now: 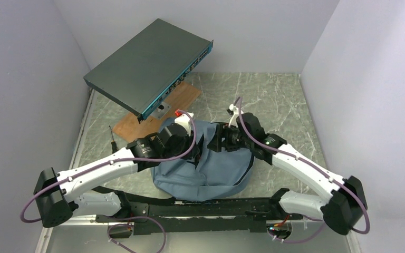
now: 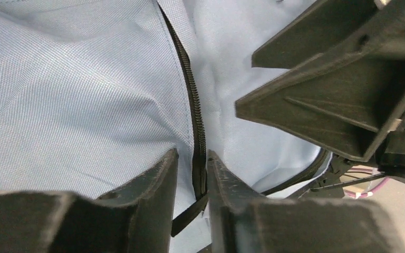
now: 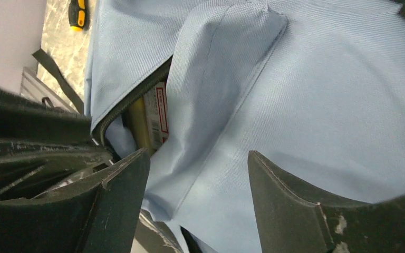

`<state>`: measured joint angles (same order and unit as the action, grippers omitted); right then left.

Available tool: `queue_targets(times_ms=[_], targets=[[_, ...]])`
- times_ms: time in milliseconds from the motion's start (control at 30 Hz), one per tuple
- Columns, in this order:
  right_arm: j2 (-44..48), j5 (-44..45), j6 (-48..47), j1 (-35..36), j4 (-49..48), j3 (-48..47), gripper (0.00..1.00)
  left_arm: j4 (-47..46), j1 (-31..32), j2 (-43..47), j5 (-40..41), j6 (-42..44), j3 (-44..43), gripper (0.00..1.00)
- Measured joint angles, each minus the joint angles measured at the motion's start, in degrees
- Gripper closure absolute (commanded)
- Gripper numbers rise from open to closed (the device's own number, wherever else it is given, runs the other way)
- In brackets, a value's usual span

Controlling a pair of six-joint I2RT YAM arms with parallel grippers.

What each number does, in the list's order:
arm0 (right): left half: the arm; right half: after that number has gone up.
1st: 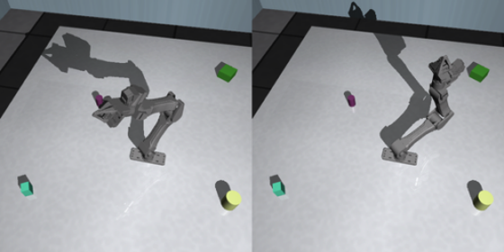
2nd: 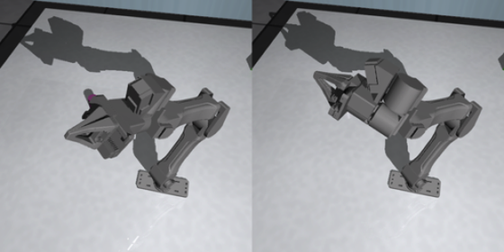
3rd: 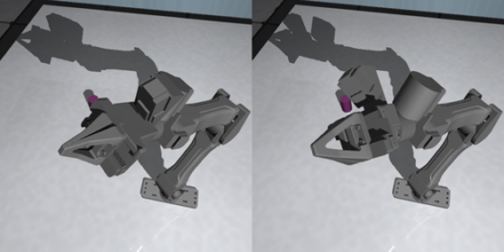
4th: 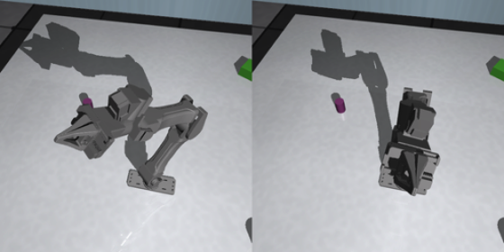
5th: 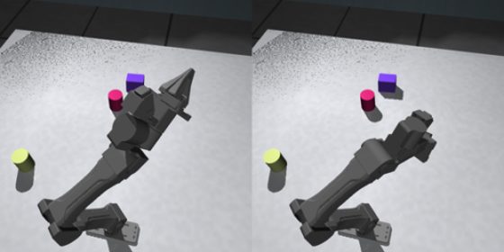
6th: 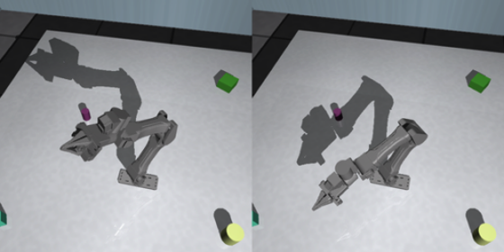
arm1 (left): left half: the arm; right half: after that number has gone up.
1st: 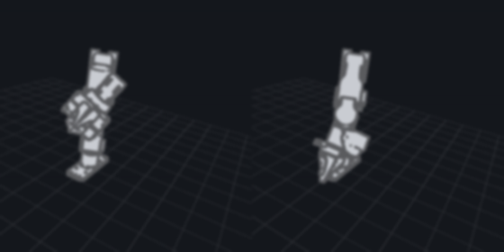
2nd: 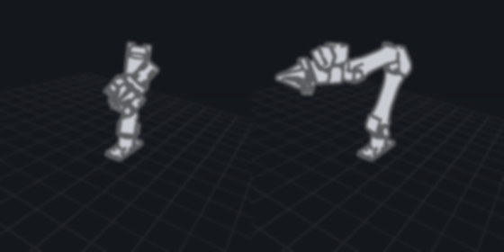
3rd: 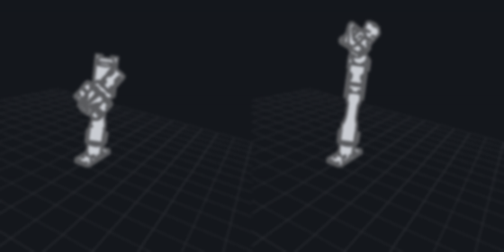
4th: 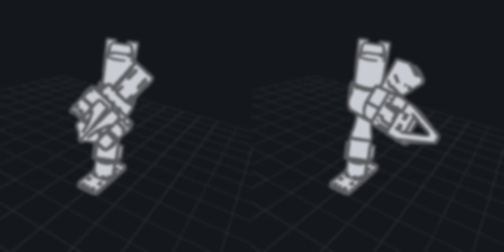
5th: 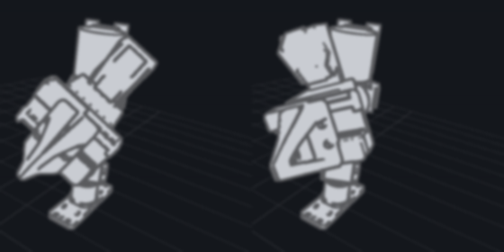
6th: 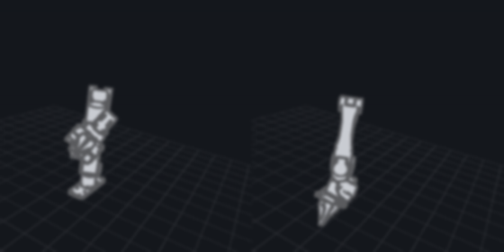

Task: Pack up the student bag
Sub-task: Place the stationery in the student bag, then zip the student bag at the center of the board.

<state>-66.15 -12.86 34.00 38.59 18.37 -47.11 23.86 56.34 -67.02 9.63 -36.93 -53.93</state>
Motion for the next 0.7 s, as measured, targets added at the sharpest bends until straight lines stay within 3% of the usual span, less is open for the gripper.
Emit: queue_targets(times_ms=[100, 167, 200, 333, 533, 700], targets=[[5.29, 2.27, -3.37, 0.37, 0.66, 2.03, 0.25, -0.5, 0.0, 0.79, -0.59, 0.46, 0.02, 0.41], [8.68, 2.84, -5.68, 1.11, 0.48, 3.3, 0.02, -0.44, 0.0, 2.34, -0.7, 0.61, 0.04, 0.29], [9.88, 2.95, -6.91, 1.6, -0.07, 3.82, 0.01, -0.42, 0.0, 3.1, -0.7, 0.55, 0.09, 0.23], [11.67, 4.35, -12.5, 5.79, -3.61, 5.73, 0.02, 0.94, 0.0, 9.51, 0.59, 0.9, 1.11, 0.09], [13.55, 5.38, -24.7, 17.94, -10.56, 8.46, 0.06, 5.64, 0.0, 23.02, 4.31, 0.35, 4.96, 0.03], [12.61, 2.45, -37.0, 21.66, -15.89, 8.46, 0.11, 10.99, 0.0, 35.47, 7.17, -1.53, 9.11, 0.0]])
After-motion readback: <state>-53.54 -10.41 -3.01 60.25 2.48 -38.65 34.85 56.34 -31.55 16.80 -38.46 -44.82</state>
